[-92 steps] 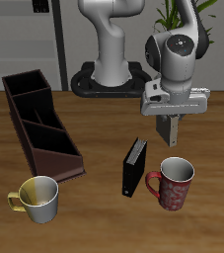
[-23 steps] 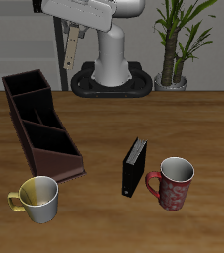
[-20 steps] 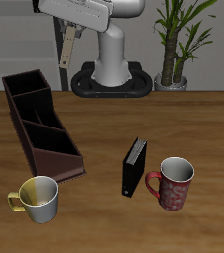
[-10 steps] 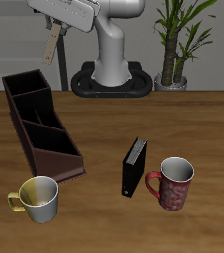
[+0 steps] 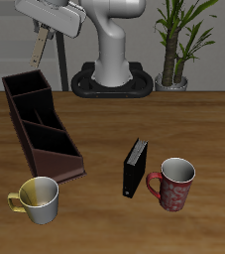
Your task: Place the yellow book into the right desk caddy's right compartment
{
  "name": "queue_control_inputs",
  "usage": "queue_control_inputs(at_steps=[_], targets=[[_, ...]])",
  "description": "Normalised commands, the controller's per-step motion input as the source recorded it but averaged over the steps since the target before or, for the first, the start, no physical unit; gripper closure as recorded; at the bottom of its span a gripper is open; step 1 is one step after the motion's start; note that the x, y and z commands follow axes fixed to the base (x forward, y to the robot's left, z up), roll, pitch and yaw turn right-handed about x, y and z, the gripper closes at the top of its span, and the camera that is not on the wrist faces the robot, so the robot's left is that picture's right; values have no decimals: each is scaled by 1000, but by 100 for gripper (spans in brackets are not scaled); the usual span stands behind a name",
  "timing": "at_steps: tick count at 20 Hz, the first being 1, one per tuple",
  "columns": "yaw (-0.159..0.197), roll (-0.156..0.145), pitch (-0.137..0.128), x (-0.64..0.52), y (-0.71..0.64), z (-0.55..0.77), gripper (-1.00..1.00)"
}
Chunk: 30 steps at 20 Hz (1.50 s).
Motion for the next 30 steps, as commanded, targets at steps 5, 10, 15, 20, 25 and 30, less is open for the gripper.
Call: queue_control_inputs(at_steps=[5,10,15,20,25,30], targets=[[82,44,35,-84,-214,-79,100],[66,-62,-11,-82,-338,-9,100],[-11,-6,-11,-16,-82,49,100],[4,5,-1,35,85,-51,100],[12,23,-13,27,139,-50,100],[-18,-18,7,33,-99,-115,100]])
